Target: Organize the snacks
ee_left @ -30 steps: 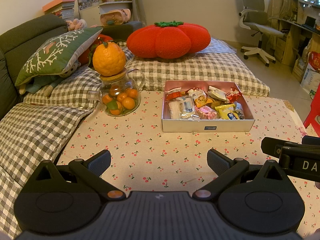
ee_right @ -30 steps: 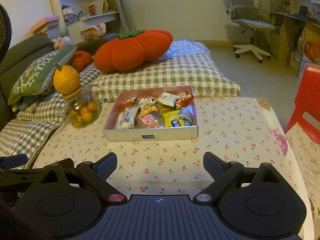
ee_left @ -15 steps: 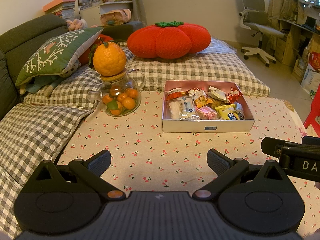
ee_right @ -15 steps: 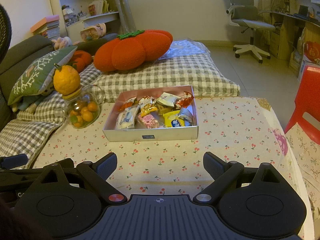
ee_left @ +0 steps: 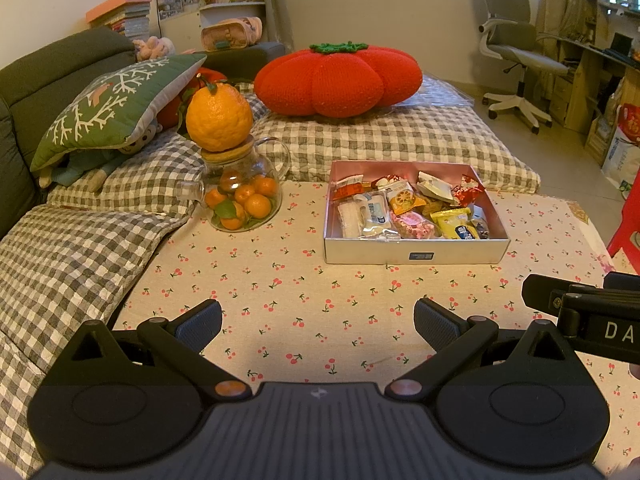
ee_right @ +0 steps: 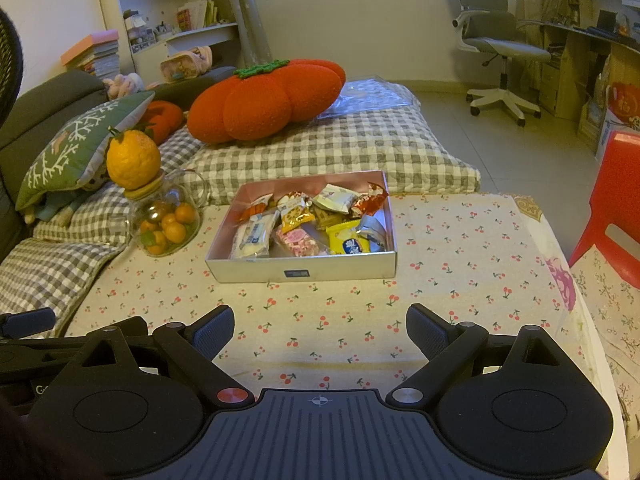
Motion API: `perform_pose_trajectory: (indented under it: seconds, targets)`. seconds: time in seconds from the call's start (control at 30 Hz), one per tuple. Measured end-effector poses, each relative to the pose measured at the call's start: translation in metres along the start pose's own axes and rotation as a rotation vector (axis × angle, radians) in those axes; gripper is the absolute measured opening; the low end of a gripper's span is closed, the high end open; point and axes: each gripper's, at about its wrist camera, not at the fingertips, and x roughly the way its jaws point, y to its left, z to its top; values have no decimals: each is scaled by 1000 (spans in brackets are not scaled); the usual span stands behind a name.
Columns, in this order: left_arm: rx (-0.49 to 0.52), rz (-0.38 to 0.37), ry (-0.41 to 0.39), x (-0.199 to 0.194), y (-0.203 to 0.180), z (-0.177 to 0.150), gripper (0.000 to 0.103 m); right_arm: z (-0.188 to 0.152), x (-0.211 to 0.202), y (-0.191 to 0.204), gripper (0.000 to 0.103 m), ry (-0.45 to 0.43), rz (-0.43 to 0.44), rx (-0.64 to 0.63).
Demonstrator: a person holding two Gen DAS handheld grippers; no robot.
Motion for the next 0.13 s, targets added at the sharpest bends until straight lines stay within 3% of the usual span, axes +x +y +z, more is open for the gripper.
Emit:
perform_pose_trajectory:
  seconds: [0.13]
  targets:
    - [-1,-1,1,0,0,0,102,0,0,0,95,0,0,0]
